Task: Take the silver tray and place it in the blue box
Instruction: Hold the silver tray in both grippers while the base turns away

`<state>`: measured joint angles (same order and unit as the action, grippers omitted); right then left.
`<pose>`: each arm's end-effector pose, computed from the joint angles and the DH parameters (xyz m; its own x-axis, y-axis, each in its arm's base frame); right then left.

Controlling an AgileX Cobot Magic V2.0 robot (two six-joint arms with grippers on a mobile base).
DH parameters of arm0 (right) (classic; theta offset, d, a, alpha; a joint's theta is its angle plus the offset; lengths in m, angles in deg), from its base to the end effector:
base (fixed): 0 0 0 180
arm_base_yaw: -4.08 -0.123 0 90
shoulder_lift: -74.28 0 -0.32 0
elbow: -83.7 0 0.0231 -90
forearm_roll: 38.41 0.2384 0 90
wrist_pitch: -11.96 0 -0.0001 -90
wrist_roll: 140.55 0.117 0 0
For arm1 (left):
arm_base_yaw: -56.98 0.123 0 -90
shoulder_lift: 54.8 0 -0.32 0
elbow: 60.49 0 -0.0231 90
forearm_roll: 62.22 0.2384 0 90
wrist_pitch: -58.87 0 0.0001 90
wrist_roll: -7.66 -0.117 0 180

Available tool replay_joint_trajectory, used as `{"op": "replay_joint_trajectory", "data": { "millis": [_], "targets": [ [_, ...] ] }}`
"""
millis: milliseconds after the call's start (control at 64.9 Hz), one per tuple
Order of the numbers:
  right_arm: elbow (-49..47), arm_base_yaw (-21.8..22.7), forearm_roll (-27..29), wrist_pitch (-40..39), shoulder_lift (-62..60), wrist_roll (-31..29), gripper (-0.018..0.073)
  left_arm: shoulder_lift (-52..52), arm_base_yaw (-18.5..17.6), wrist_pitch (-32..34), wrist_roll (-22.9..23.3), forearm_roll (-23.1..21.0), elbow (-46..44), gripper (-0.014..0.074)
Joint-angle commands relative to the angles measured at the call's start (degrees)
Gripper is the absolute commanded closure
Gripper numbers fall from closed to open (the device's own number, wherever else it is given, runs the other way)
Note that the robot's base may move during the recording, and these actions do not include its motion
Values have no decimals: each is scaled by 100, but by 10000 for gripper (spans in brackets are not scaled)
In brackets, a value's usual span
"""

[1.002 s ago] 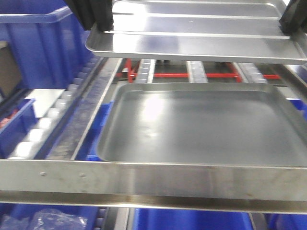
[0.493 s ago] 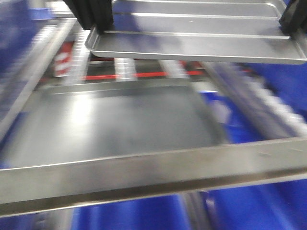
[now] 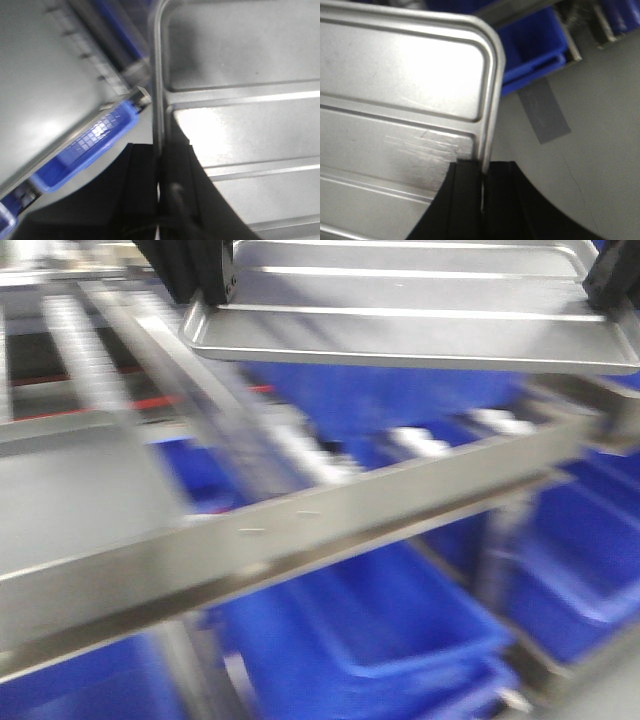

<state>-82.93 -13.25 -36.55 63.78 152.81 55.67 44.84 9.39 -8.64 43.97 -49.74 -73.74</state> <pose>0.2326 0.0757 0.3575 -0.8275 0.0544 -0.5588 -0.0683 0.9782 0.1963 0.2474 -0.2362 0.3740 -0.8606 0.1837 -0.4750 0.2508 0.9646 -0.0814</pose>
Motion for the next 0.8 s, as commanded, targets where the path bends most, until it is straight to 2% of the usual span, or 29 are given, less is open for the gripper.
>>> {"op": "replay_joint_trajectory", "data": {
  "millis": [0, 786],
  "targets": [
    [-194, 36, -227, -320, -149, -89, 501, -285, -40, -108, -130, 201, -108, 694],
    [-194, 36, -227, -320, -149, -89, 501, -285, -40, -98, -130, 201, -108, 694]
  ]
}}
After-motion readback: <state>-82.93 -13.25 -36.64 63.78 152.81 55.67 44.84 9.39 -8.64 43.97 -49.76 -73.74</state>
